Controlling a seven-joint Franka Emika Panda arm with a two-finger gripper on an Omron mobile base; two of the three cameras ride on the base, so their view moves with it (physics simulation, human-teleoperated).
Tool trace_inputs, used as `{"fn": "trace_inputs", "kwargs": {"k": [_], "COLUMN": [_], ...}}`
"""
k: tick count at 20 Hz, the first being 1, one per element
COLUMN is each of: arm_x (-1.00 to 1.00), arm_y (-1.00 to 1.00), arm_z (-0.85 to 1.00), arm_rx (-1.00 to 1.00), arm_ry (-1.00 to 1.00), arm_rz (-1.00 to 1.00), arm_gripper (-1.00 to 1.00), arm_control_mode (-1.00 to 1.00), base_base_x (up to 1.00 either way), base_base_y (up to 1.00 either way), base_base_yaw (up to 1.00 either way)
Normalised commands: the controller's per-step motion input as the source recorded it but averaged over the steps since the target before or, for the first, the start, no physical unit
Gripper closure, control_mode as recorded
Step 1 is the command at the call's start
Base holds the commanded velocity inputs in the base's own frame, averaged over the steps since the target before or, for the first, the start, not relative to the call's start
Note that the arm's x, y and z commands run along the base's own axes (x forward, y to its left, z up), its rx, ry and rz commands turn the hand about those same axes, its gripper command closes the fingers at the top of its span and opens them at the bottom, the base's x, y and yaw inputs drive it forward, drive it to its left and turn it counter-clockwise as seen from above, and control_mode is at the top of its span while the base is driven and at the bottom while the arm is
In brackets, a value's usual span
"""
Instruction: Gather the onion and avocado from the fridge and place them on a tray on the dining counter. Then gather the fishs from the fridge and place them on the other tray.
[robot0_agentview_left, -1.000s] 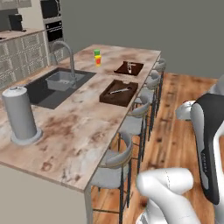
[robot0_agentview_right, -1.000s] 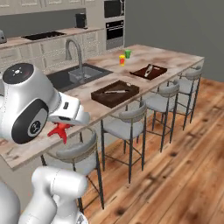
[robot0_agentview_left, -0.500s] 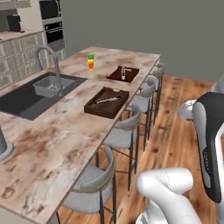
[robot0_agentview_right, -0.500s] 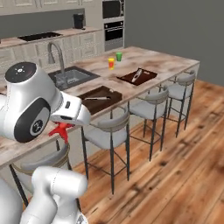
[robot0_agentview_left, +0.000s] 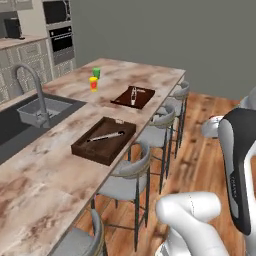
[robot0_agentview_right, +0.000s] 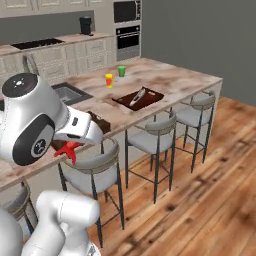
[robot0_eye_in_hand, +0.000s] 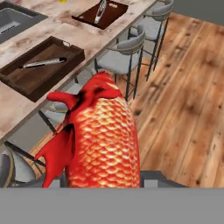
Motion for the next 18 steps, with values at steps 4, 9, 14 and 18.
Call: {"fn": "trace_inputs", "kwargs": {"k": [4,9,14,18], "arm_x": [0.00,0.00,0.00,0.00], "arm_y": [0.00,0.00,0.00,0.00], "arm_z": [0.00,0.00,0.00,0.00], "arm_rx": [0.00,0.00,0.00,0.00], "arm_ry": [0.00,0.00,0.00,0.00], "arm_rz": [0.00,0.00,0.00,0.00], "arm_gripper": [1.00,1.00,1.00,1.00], "arm_control_mode": [1.00,1.00,1.00,1.00], "base_base_x": [0.67,0.62,0.39,0.32], "base_base_y": [-0.80,-0.66,-0.47,-0.35], "base_base_yaw": [0.18,0.26,0.36,0.40]}}
